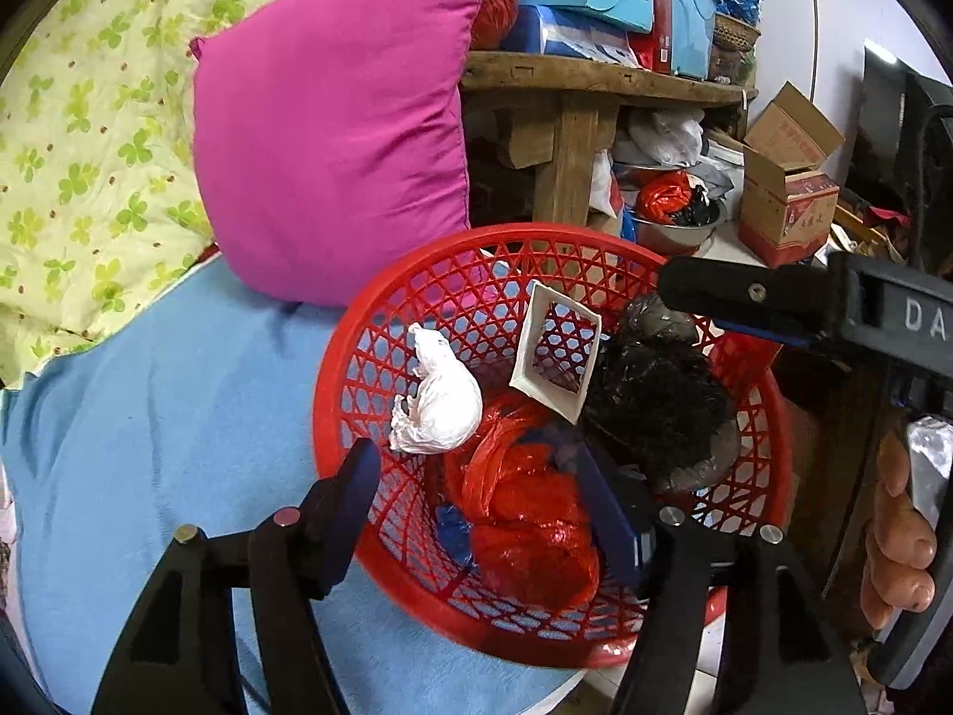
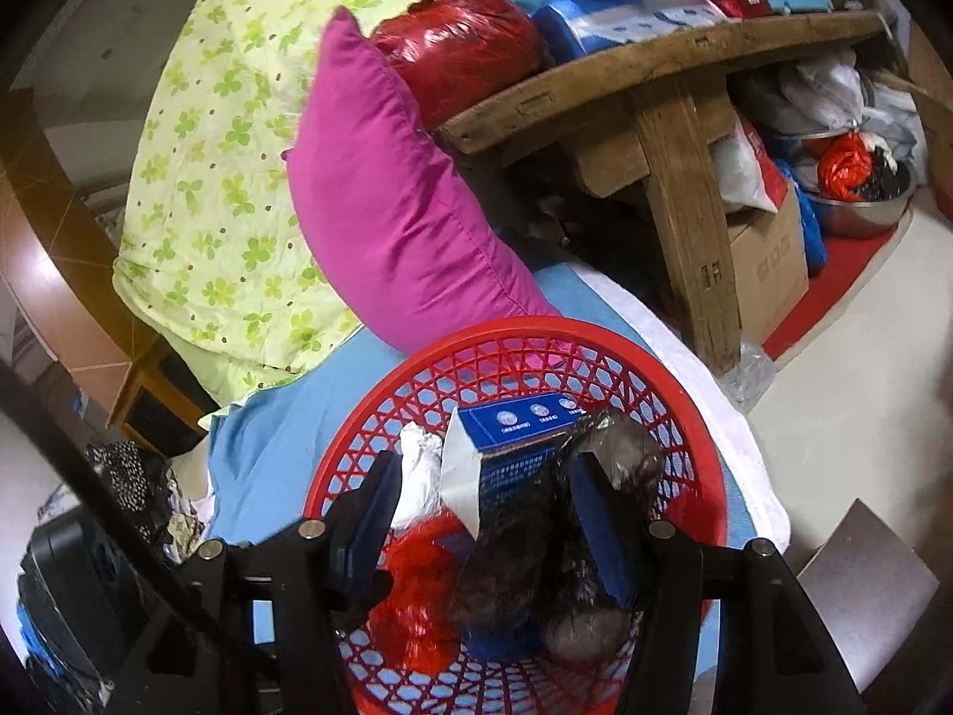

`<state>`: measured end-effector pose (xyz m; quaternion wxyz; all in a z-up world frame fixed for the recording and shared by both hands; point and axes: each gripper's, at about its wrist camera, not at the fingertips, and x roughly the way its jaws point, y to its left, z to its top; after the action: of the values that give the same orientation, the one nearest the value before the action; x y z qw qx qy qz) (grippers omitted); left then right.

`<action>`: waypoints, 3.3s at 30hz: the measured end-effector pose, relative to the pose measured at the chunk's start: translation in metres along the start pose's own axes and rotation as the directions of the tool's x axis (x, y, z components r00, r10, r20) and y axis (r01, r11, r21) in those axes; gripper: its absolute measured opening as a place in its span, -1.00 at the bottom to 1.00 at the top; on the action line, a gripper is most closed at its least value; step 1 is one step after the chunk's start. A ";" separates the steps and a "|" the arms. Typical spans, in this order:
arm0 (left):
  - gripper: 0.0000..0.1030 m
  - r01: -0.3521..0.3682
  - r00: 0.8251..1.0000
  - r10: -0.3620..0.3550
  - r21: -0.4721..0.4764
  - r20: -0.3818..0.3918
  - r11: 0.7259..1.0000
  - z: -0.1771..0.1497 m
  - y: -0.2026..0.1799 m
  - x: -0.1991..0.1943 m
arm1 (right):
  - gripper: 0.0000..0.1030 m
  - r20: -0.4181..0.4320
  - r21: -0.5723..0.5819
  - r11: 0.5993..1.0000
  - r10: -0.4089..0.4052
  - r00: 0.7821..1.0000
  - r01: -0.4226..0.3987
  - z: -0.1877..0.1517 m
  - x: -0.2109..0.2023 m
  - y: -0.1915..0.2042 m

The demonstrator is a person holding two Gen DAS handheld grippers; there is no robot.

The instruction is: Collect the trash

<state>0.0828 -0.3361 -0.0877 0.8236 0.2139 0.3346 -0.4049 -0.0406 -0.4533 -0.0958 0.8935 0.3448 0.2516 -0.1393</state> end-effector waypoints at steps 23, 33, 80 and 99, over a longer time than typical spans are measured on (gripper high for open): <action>0.50 -0.166 0.982 0.162 0.027 0.100 0.986 -0.037 -0.020 -0.070 | 0.22 0.084 -0.127 0.982 -0.131 0.988 0.141 -0.047 -0.071 0.013; 0.50 -0.226 0.969 0.228 -0.030 0.095 0.974 -0.058 -0.008 -0.102 | 0.22 0.102 -0.221 0.958 -0.163 0.981 0.182 -0.074 -0.094 0.036; 0.57 -0.418 0.841 0.467 -0.218 0.273 0.882 -0.103 0.003 -0.302 | 0.32 0.289 -0.415 0.896 -0.036 0.957 0.159 -0.135 -0.225 0.160; 0.58 -0.452 0.788 0.520 -0.264 0.329 0.852 -0.118 0.003 -0.347 | 0.35 0.339 -0.410 0.899 -0.004 0.941 0.151 -0.138 -0.255 0.190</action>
<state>-0.1150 -0.0785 0.0833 0.9648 0.1369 0.1313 -0.1823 -0.2216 -0.2020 0.0593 0.9703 0.1005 0.1370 -0.1720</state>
